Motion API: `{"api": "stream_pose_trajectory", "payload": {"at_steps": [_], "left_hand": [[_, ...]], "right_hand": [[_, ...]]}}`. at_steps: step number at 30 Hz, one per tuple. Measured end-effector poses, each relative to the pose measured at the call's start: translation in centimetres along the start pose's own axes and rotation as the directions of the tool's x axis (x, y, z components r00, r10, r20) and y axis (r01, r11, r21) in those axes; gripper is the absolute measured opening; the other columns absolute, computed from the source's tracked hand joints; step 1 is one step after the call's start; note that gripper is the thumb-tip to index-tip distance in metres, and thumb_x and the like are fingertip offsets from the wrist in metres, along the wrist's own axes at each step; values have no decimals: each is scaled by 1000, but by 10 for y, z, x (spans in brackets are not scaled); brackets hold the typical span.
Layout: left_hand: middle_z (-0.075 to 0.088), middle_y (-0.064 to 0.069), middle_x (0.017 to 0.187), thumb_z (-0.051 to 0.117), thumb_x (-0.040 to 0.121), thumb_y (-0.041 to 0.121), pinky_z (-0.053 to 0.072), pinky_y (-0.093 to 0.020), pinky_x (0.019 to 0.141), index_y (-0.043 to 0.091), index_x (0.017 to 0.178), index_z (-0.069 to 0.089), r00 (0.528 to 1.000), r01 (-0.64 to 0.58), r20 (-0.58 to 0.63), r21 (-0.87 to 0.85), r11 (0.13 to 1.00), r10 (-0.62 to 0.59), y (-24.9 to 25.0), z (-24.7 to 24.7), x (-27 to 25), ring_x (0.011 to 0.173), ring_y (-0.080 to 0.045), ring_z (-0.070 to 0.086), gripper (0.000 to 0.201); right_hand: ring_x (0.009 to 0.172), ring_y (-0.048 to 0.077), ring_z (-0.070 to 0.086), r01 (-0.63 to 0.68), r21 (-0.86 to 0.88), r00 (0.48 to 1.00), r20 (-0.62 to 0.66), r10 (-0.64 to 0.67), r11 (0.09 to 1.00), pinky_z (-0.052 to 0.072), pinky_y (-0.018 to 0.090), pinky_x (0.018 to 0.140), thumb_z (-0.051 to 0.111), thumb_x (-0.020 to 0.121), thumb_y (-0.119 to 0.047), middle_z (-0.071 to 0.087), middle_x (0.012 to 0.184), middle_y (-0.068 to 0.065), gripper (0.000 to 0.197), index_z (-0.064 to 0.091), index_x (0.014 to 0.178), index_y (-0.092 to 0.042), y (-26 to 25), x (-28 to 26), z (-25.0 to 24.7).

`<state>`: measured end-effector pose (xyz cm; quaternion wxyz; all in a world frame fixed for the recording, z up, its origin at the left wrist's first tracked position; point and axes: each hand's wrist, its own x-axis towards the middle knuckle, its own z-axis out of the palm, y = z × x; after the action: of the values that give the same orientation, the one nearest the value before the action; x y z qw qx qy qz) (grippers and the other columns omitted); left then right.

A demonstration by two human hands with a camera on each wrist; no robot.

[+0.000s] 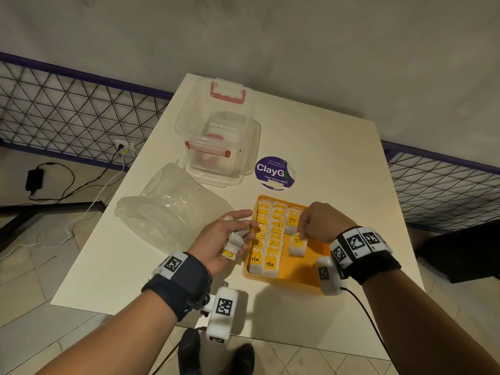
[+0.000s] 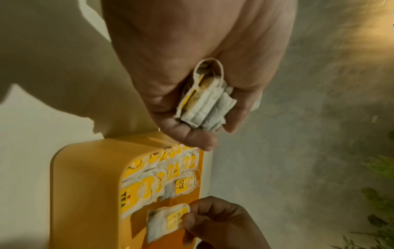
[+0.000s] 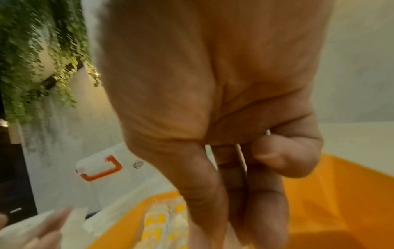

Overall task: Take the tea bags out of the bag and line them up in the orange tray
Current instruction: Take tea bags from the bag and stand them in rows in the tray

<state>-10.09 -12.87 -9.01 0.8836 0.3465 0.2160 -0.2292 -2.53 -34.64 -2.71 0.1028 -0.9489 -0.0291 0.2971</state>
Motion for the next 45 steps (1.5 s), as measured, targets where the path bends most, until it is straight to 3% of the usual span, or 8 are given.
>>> {"api": "stream_pose_trajectory", "payload": {"at_steps": [13, 20, 27, 31, 35, 38, 41, 45], "left_hand": [[69, -15, 104, 58, 91, 1, 51, -23, 47, 8, 128, 58, 1000, 10, -14, 18, 1000, -10, 0, -1, -4, 72, -20, 62, 38], [69, -15, 103, 59, 90, 1, 51, -24, 47, 8, 127, 59, 1000, 20, -7, 23, 1000, -20, 0, 1, -4, 74, -20, 62, 37], [69, -16, 105, 61, 89, 2, 52, -24, 48, 9, 126, 59, 1000, 22, -23, 34, 999, -21, 1, 2, -3, 75, -21, 63, 38], [68, -16, 105, 61, 89, 2, 53, -25, 49, 8, 127, 58, 1000, 21, -18, 26, 999, -20, 1, 3, -3, 74, -20, 63, 38], [66, -17, 102, 57, 93, 6, 56, -29, 55, 5, 129, 57, 1000, 22, 3, -20, 1000, -22, 3, 7, -4, 75, -23, 65, 36], [60, -20, 103, 54, 95, 12, 60, -35, 63, 5, 124, 57, 999, 45, 24, -94, 995, -43, 5, 11, -6, 85, -26, 61, 30], [57, -18, 96, 51, 97, 25, 60, -38, 71, 9, 112, 55, 996, 89, 32, -177, 980, -85, 7, 11, -5, 89, -26, 55, 23], [66, -15, 84, 43, 101, 41, 60, -40, 71, 8, 107, 60, 996, 63, -45, -240, 969, -76, 7, 9, 3, 78, -25, 65, 37]], "right_hand": [[78, 19, 66, 19, 26, 966, -257, -12, 999, 56, 32, 71, 65, 87, -11, 70, 85, 0, 14, 76, 79, -15, 8, 23, 20], [59, 20, 67, 25, 147, 974, -228, 10, 989, 58, 34, 62, 64, 84, -7, 70, 65, 5, 16, 73, 72, -12, 11, 22, 20], [50, 27, 67, -35, 286, 984, -157, 83, 958, 55, 32, 49, 52, 90, -5, 72, 68, 17, 17, 66, 83, -7, 12, 23, 25], [60, 34, 72, -16, 298, 982, -173, 71, 954, 61, 46, 58, 49, 93, -9, 73, 71, 17, 13, 60, 87, -7, 8, 24, 25], [53, 25, 68, -33, 305, 985, -153, 83, 952, 58, 37, 59, 56, 92, -8, 74, 73, 16, 7, 60, 87, -7, 6, 22, 21], [76, 24, 70, -30, 185, 977, -202, 68, 982, 59, 39, 72, 65, 87, -13, 72, 87, 10, 3, 63, 86, -10, 4, 20, 15], [88, 23, 63, 60, 99, 951, -307, -27, 993, 55, 38, 79, 68, 86, -22, 67, 96, 5, 9, 64, 90, -15, -12, 11, 10], [82, 10, 56, 486, 39, 853, -237, -465, 873, 49, 28, 75, 75, 83, -32, 62, 89, -7, 16, 70, 92, -19, -54, -24, 16]]}}
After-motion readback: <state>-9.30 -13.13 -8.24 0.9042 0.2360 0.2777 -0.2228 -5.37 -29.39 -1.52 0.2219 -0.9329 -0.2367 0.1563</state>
